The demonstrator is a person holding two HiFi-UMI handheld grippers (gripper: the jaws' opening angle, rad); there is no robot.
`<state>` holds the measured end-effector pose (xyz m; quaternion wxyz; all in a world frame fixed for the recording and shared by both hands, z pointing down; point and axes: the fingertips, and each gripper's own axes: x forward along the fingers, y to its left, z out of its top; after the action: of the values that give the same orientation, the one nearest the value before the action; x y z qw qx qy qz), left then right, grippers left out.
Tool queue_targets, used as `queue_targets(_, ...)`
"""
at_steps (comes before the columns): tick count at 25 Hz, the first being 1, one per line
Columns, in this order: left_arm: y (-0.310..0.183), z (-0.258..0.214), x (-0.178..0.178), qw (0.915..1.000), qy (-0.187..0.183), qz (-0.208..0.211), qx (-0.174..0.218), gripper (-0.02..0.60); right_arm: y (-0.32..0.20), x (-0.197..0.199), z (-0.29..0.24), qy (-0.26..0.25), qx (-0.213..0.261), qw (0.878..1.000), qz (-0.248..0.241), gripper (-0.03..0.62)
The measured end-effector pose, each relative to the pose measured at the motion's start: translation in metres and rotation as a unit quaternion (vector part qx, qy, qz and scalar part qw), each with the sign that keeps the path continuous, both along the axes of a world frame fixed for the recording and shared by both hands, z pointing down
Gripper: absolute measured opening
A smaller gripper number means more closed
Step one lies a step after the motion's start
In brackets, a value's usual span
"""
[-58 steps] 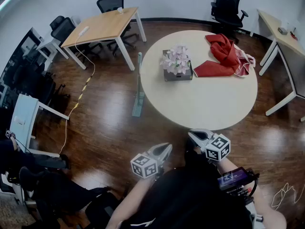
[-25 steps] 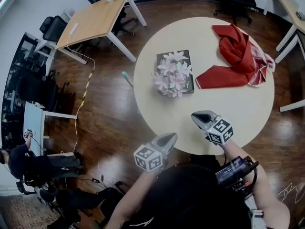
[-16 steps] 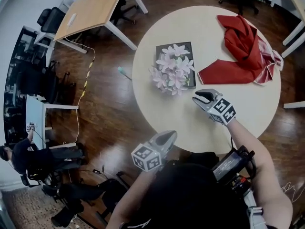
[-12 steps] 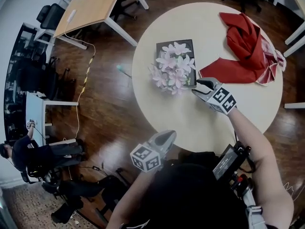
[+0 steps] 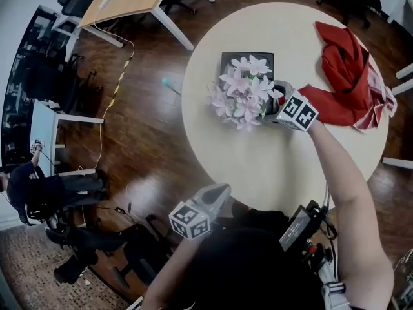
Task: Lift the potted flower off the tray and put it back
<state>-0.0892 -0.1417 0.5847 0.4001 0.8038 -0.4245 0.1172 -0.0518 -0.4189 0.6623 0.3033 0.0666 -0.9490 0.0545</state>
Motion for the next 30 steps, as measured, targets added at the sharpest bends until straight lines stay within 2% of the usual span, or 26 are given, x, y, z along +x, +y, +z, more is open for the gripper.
queue_targets(9, 0.003, 0.003, -0.003, 0.9995, 0.001, -0.029, -0.010, 0.005, -0.009, -0.041, 0.007, 0.005, 0.002, 0.999, -0.046, 0.515)
queue_targets(20, 0.012, 0.000, -0.012, 0.9989, 0.005, -0.047, -0.009, 0.005, -0.006, -0.046, 0.015, 0.037, 0.013, 0.998, -0.041, 0.489)
queue_targets(24, 0.013, 0.000, -0.017, 0.9987, 0.005, -0.051, -0.004, 0.005, 0.002, -0.037, 0.009, 0.025, 0.009, 0.999, -0.030, 0.489)
queue_targets(30, 0.019, -0.001, -0.015, 0.9990, 0.011, -0.044, 0.002, 0.005, 0.020, -0.023, -0.007, -0.021, -0.023, 1.000, 0.003, 0.488)
